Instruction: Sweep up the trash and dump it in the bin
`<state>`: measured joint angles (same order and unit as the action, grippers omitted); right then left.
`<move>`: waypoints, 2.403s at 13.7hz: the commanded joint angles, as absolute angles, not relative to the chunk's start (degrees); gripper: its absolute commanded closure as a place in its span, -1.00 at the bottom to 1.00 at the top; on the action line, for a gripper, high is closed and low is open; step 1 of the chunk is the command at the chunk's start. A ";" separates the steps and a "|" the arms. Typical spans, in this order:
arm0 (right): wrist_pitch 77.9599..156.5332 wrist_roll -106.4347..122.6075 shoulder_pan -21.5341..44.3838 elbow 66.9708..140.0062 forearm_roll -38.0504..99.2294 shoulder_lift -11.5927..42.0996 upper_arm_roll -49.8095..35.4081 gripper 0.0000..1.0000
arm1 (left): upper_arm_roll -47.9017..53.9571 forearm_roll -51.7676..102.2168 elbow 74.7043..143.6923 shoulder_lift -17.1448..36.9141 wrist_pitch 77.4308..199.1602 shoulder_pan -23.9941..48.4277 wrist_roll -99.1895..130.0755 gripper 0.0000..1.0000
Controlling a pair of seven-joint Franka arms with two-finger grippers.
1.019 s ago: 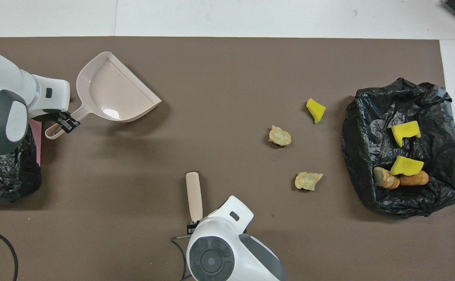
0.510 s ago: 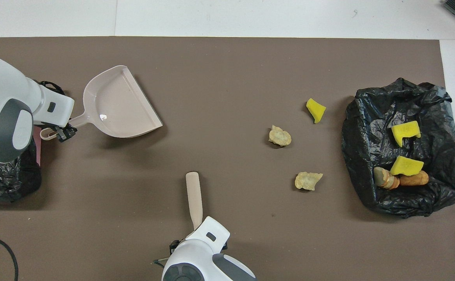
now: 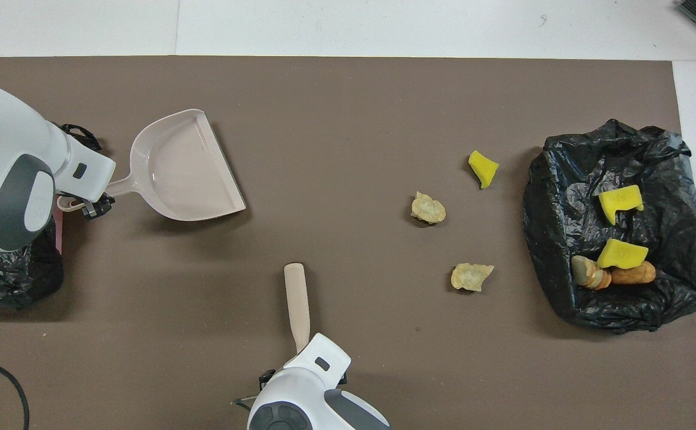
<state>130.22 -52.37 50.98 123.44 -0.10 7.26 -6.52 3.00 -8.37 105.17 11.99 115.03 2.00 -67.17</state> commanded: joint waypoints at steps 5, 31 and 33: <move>127.53 -55.19 50.45 122.70 1.50 6.59 -6.07 1.00 | 3.16 -8.79 108.01 9.93 116.72 4.83 -76.46 1.00; 119.23 -48.72 23.39 140.63 -10.37 -8.45 -6.06 1.00 | 3.08 4.48 116.89 6.33 120.24 23.99 -61.80 1.00; 121.37 -43.44 21.28 137.92 -9.76 -5.12 -5.98 1.00 | 3.08 4.31 118.55 6.59 120.49 25.13 -58.04 1.00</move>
<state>119.04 -48.63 23.57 140.33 -10.73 -8.62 -5.44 3.93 4.25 115.17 8.86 120.39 23.25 -61.52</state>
